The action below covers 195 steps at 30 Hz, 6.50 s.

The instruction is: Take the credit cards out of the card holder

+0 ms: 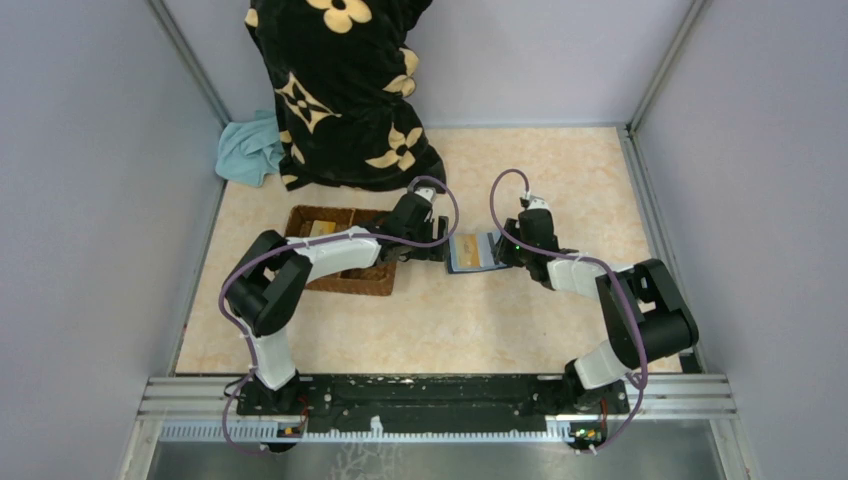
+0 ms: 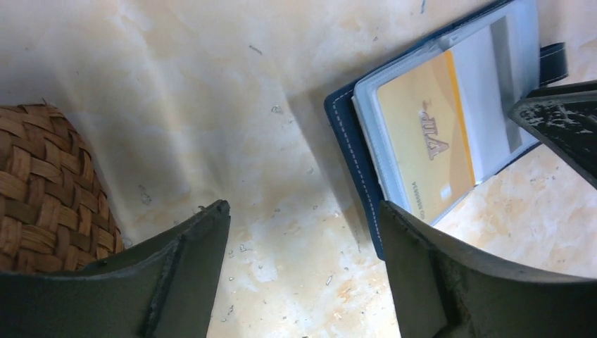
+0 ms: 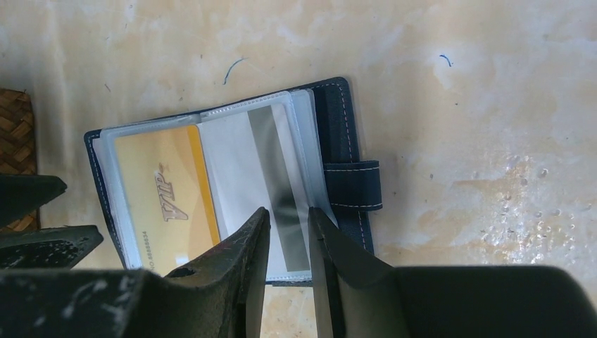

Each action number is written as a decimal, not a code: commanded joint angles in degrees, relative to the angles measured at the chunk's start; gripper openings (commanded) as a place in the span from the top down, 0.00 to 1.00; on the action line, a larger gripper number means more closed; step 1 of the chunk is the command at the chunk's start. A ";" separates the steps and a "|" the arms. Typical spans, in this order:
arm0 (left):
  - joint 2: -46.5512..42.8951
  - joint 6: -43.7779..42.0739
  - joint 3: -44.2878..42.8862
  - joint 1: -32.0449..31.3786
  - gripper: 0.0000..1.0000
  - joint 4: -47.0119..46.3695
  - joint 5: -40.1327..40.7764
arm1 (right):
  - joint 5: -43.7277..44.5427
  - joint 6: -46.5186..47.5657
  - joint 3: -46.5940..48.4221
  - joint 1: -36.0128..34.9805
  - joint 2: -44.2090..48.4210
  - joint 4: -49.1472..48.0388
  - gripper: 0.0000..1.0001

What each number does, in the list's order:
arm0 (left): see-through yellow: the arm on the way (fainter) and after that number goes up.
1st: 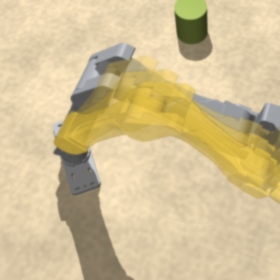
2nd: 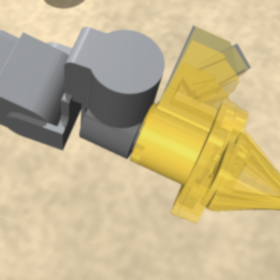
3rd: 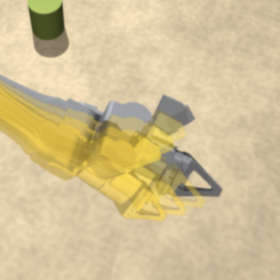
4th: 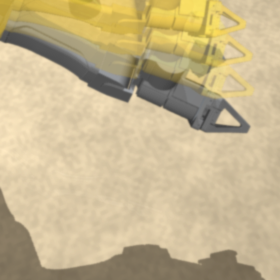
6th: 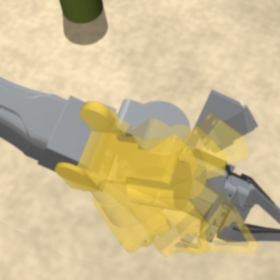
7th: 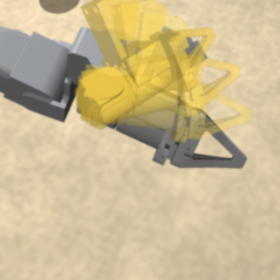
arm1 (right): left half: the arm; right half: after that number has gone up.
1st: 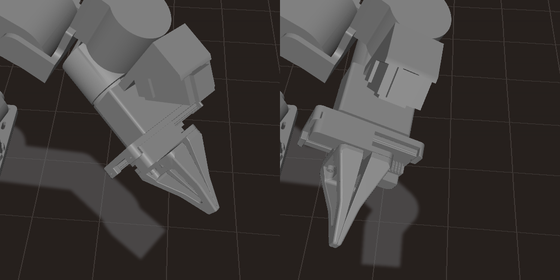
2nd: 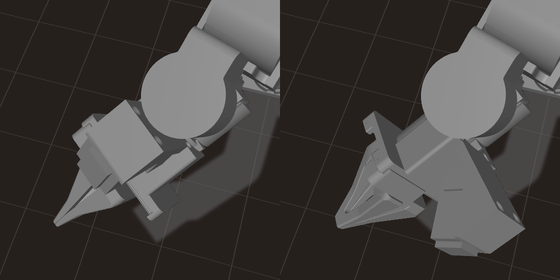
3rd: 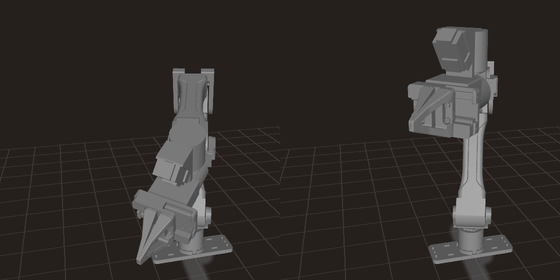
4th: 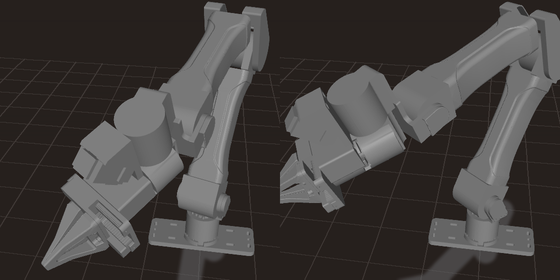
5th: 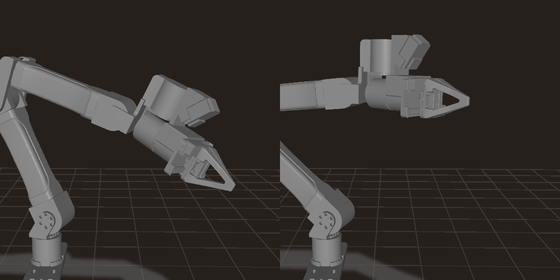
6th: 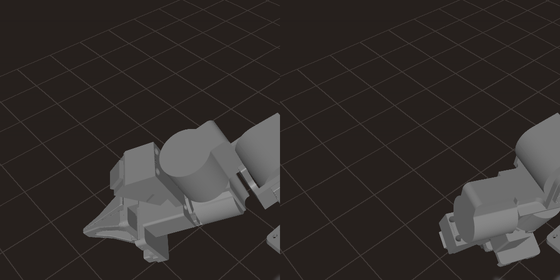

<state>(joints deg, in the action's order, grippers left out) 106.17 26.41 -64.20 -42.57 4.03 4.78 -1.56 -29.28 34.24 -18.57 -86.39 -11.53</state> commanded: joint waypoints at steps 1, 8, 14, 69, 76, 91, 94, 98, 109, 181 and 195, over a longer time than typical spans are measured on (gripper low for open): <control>-3.53 -1.13 -0.68 0.20 0.25 -0.99 -2.30 | 2.91 0.51 -0.75 0.73 -1.23 5.48 0.72; -4.32 -2.32 0.63 0.29 1.00 -8.63 -14.38 | 0.97 0.61 -1.04 0.75 -0.64 3.99 0.72; -1.09 2.71 4.25 0.29 1.00 -23.73 -28.10 | -1.00 0.55 -1.05 0.73 -0.81 3.28 0.72; 10.32 8.78 0.03 3.02 0.52 -28.68 -30.33 | -5.86 -0.31 -4.97 0.75 1.28 1.14 1.00; 15.09 10.23 0.70 3.54 0.46 -31.75 -32.02 | -5.31 -0.03 -5.50 0.73 2.62 2.03 1.00; 18.84 14.05 3.05 3.54 0.17 -40.78 -37.64 | -7.17 -0.91 -6.33 0.75 -0.89 -0.87 1.00; 19.66 15.20 3.90 3.54 0.22 -43.01 -38.98 | -7.64 -1.07 -6.34 0.73 -1.45 -1.40 1.00; 19.72 17.04 5.38 3.54 0.29 -46.22 -39.61 | -8.05 -1.10 -6.20 0.74 -2.31 -1.78 1.00; 19.16 18.32 6.28 3.54 0.88 -46.68 -39.03 | -8.03 -1.40 -6.76 0.73 -2.59 -2.48 1.00; -2.26 19.78 14.07 7.58 1.00 -59.34 -53.79 | -24.48 0.94 -7.34 4.34 27.25 -10.87 0.58; 0.98 25.40 14.92 7.58 1.00 -69.40 -55.86 | -32.43 -2.15 -9.08 4.30 29.45 -15.39 0.72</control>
<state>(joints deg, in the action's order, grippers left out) 106.72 51.81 -49.04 -35.09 -61.73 -49.78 -30.68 -30.59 24.82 -14.46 -59.72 -22.94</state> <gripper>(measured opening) 0.005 0.298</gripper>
